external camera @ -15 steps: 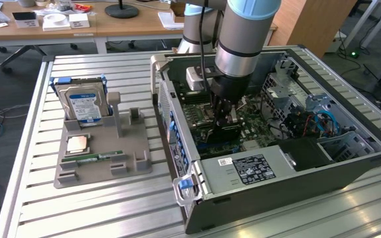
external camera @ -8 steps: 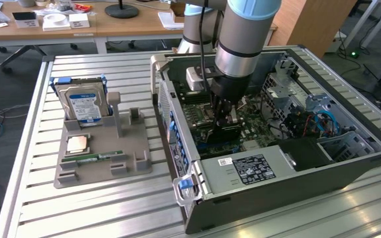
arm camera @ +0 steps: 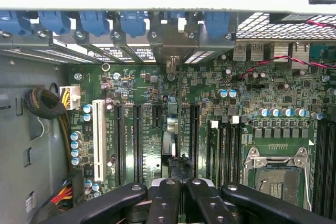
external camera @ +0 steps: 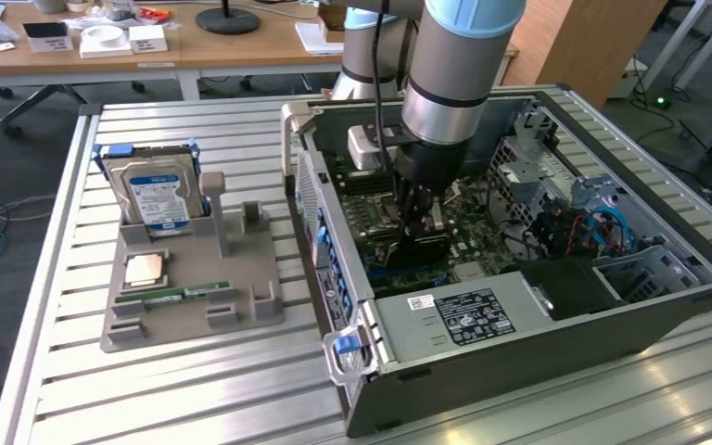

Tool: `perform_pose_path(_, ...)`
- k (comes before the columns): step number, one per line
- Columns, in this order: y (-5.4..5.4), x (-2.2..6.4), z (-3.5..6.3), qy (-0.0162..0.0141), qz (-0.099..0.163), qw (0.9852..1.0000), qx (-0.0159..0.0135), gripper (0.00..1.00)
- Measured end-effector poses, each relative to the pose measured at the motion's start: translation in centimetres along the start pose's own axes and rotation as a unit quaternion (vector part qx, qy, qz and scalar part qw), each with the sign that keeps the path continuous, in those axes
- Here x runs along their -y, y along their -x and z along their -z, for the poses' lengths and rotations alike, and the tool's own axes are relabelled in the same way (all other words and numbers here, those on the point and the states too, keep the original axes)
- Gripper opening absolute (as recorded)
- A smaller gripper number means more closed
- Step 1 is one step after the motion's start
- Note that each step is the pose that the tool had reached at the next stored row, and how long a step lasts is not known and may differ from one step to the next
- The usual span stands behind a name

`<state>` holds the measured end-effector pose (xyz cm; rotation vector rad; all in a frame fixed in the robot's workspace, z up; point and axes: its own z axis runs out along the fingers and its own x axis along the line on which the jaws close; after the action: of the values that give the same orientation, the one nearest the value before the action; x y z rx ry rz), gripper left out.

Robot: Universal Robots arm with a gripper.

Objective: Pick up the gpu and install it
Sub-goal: 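Press down on the gpu until it lock into place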

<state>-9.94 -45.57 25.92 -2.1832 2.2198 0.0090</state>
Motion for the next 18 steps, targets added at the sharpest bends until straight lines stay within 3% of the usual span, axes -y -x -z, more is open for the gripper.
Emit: perform_pose_path(18, -0.06, 0.00, 0.11, -0.0001, 0.000, 1.0000, 0.0002, 0.11)
